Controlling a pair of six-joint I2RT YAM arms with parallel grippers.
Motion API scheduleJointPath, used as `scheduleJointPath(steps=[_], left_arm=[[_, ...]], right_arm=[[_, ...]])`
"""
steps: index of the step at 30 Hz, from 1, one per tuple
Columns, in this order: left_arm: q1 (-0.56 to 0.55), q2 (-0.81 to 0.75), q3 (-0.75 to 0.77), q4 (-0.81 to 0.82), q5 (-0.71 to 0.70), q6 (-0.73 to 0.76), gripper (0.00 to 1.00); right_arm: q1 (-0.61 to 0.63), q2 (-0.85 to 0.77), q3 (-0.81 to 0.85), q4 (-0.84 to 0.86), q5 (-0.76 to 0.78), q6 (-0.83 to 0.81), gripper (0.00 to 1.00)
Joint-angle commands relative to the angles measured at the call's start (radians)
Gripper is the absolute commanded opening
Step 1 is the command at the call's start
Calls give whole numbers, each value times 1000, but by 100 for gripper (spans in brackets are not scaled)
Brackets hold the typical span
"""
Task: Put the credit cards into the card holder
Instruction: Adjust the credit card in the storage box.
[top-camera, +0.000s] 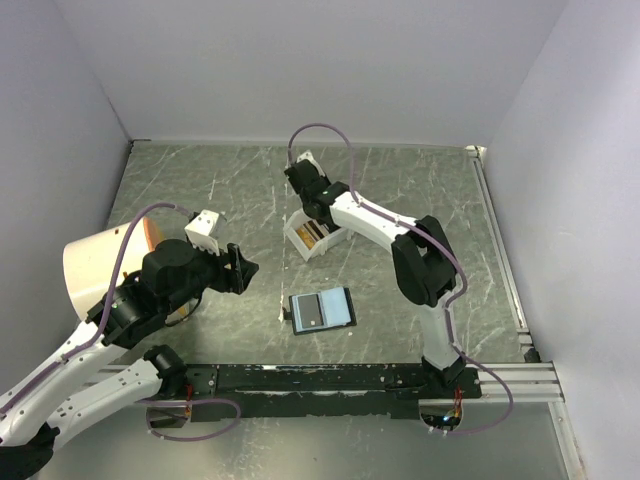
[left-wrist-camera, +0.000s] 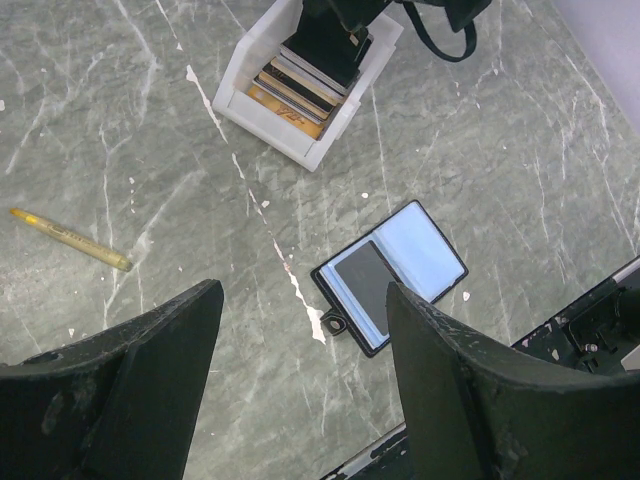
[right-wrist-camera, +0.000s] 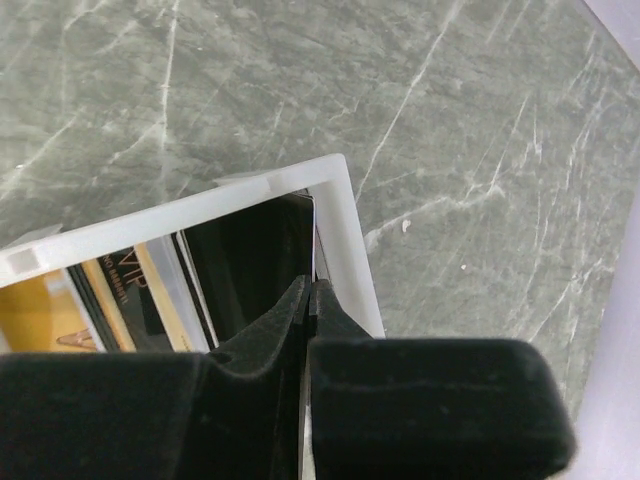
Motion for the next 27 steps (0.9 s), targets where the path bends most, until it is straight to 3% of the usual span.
scheduleJointPath(steps=[1,18,27], left_arm=[[-7,-1,-2,2,-10,3,78],[-7,110,-34,179,199,-246,73],[-7,164,9,143,157,-189,72]], right_arm=[[3,-85,-7,-44,-85,58,0],[-2,-529,-381,188,-330,244,0],[-37,-400,-334,279,-220,111,0]])
